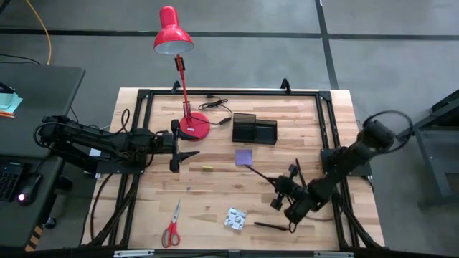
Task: Pick and place office supplies into organizer
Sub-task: Put the black pen into the black desk organizer
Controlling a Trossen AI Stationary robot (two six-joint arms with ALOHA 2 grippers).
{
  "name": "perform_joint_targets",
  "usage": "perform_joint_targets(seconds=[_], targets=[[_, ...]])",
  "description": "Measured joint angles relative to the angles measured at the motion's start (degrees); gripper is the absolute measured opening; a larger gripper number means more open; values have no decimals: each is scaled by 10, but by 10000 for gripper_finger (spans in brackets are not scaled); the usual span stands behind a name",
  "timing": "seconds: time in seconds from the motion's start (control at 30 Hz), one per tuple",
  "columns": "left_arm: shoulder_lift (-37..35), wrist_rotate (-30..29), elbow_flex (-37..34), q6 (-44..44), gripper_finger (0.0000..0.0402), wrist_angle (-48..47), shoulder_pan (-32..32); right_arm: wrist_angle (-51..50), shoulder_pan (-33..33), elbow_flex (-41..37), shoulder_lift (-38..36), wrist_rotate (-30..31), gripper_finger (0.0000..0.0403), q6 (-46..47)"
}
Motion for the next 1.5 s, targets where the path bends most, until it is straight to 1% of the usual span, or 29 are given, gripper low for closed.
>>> perform_joint_targets(seconds=[0.2, 0.37, 0.53, 0.67, 0.9, 1.1, 1.3, 1.5], targets=[[0, 0, 0, -11, 233, -7, 0, 0, -73, 0, -102, -33, 2, -160], [0, 0, 0, -28, 233, -22, 0, -1, -147, 0, -168, -55, 1, -274], [0, 0, 0, -30, 233, -33, 0, -7, -230, 8, -204, -81, 1, -386], [0, 0, 0, -32, 233, -36, 0, -47, -288, 63, -203, -105, 1, -468], [0, 0, 0, -44, 233, -48, 0, -168, -367, 207, -160, -126, 0, -572], [0, 0, 0, -44, 233, -51, 0, -284, -416, 317, -80, -143, 0, -623], [0, 0, 0, -44, 233, -58, 0, -394, -441, 409, 22, -139, 0, -648], [0, 0, 0, -44, 233, -61, 0, -480, -442, 499, 113, -131, 0, -663]])
